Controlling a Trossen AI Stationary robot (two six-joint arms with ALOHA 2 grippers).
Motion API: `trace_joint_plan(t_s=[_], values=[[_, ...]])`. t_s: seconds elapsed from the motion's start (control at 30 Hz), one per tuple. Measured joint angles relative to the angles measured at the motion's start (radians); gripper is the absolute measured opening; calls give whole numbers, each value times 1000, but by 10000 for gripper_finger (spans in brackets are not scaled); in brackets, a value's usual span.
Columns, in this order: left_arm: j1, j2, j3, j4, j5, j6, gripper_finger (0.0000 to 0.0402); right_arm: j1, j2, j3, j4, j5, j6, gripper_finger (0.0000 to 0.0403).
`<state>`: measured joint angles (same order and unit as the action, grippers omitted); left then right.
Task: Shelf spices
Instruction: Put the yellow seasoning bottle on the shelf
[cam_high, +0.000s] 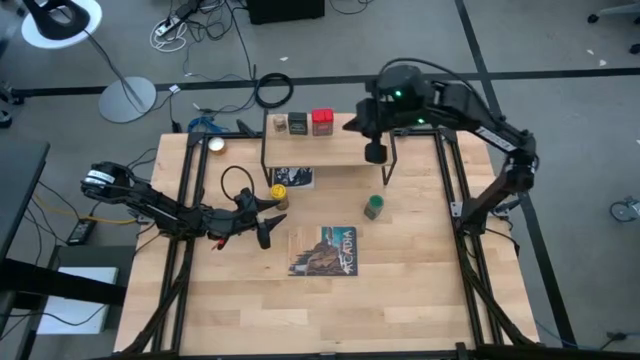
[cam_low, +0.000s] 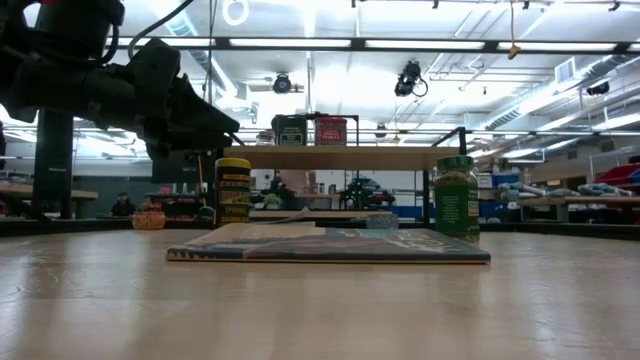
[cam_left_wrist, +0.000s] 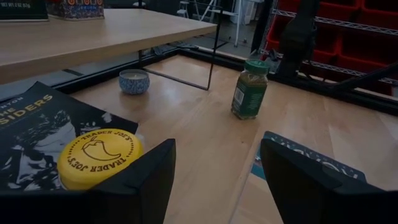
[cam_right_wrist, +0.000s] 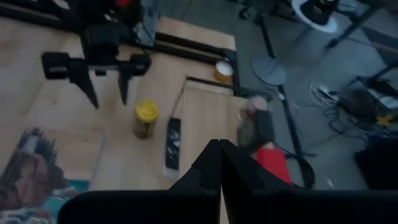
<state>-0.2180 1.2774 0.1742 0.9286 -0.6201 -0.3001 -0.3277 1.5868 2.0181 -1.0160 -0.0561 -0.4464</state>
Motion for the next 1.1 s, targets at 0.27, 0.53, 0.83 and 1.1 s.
trace_joint_plan(t_s=[0.27, 0.53, 0.83, 1.1], values=[[0, 0, 3, -8, 1, -22, 239, 10, -179, -193, 17, 138, -4, 0], [53, -3, 236, -150, -14, 197, 239, 18, -392, -526, 166, 134, 0, 0], [112, 16, 791, -1140, -65, 135, 275, 24, -542, -757, 237, 169, 98, 20], [185, 18, 1060, -1786, -22, 94, 321, 88, -581, -820, 308, 219, 157, 105]])
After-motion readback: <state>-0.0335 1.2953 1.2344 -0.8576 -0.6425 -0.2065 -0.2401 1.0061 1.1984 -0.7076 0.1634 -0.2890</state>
